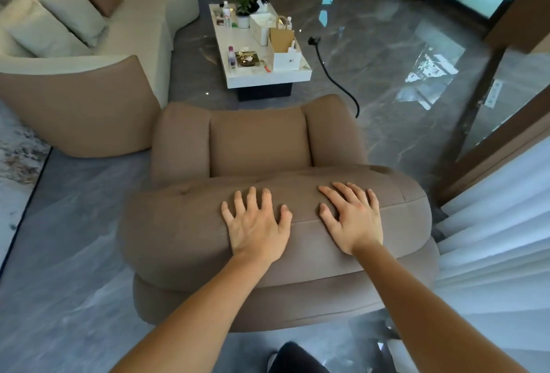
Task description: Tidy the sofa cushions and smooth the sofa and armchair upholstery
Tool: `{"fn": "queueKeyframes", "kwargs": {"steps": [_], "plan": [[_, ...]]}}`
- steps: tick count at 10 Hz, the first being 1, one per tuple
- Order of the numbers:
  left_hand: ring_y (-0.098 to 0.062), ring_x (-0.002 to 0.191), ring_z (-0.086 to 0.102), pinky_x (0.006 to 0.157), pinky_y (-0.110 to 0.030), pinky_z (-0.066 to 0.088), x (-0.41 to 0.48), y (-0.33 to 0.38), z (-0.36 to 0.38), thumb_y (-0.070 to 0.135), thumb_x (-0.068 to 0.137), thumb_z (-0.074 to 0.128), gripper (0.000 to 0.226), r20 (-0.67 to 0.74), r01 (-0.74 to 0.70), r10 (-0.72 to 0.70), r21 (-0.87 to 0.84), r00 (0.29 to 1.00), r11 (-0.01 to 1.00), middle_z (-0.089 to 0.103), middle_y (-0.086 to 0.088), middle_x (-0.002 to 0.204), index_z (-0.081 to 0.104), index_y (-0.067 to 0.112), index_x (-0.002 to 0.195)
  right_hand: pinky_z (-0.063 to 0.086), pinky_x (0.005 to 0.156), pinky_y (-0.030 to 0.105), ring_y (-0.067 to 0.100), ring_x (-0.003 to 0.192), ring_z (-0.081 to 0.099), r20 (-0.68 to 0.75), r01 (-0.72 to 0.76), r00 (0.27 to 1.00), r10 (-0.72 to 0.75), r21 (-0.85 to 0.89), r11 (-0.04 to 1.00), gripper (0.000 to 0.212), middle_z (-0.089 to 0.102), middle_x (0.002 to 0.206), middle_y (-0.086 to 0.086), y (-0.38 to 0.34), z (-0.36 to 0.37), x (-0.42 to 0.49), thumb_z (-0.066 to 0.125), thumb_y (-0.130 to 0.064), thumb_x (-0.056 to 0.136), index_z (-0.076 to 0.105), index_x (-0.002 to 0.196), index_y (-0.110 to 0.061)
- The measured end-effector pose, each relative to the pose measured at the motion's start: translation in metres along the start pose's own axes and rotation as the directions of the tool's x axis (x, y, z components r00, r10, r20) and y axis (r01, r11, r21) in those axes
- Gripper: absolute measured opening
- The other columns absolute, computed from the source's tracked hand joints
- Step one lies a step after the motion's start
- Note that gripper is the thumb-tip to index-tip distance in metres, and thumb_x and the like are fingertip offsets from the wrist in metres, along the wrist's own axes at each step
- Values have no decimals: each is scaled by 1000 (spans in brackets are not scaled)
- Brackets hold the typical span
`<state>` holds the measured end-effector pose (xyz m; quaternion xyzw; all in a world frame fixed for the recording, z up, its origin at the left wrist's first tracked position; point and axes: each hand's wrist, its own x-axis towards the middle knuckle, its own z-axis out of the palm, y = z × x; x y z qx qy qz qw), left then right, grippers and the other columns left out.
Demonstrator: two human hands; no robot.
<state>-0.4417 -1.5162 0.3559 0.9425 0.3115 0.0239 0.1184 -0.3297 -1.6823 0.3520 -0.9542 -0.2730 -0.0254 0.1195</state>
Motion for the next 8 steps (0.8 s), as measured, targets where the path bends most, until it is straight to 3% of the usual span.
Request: {"fn": "queueKeyframes", "kwargs": {"steps": [3, 5, 6, 7, 8], "plan": [[-33, 141, 30, 114, -59, 14, 3, 24, 7, 60, 88, 16, 70, -18, 64, -64, 1, 998, 998, 44, -5, 152, 46, 25, 140, 18, 119, 55, 25, 140, 38, 31, 52, 998, -52, 6, 999, 56, 55, 146, -2, 27, -4, 15, 27, -61, 93, 54, 137, -41], [-27, 145, 26, 118, -55, 14, 3, 29, -2, 62, 86, 11, 75, 50, 108, -110, 47, 993, 993, 38, 0, 156, 40, 27, 145, 18, 117, 57, 26, 139, 36, 177, 88, 980, -90, 16, 996, 64, 52, 147, -3, 29, -18, 22, 19, -66, 89, 50, 139, -41], [-27, 139, 34, 113, -51, 26, 4, 29, -13, 62, 88, 17, 69, 115, 100, -106, 60, 988, 993, 45, 1, 150, 44, 27, 141, 29, 104, 55, 31, 125, 41, 280, 128, 952, -122, -3, 992, 57, 55, 134, 0, 29, -32, 37, 27, -65, 89, 56, 129, -38], [-27, 121, 50, 95, -44, 43, 23, 27, -46, 57, 94, 30, 48, 243, 91, -97, 33, 965, 995, 58, 1, 129, 57, 29, 123, 40, 102, 47, 34, 124, 44, 499, 149, 855, -138, 19, 989, 43, 55, 132, 6, 21, -57, 80, 43, -53, 92, 59, 124, -29], [-28, 107, 59, 86, -42, 49, 42, 26, -96, 57, 95, 34, 42, 326, 105, -120, 63, 938, 993, 64, -2, 113, 62, 27, 103, 47, 97, 38, 31, 117, 56, 721, 185, 688, -89, -55, 981, 53, 51, 145, 7, 8, -99, 114, 53, -44, 92, 52, 140, -22]]}}
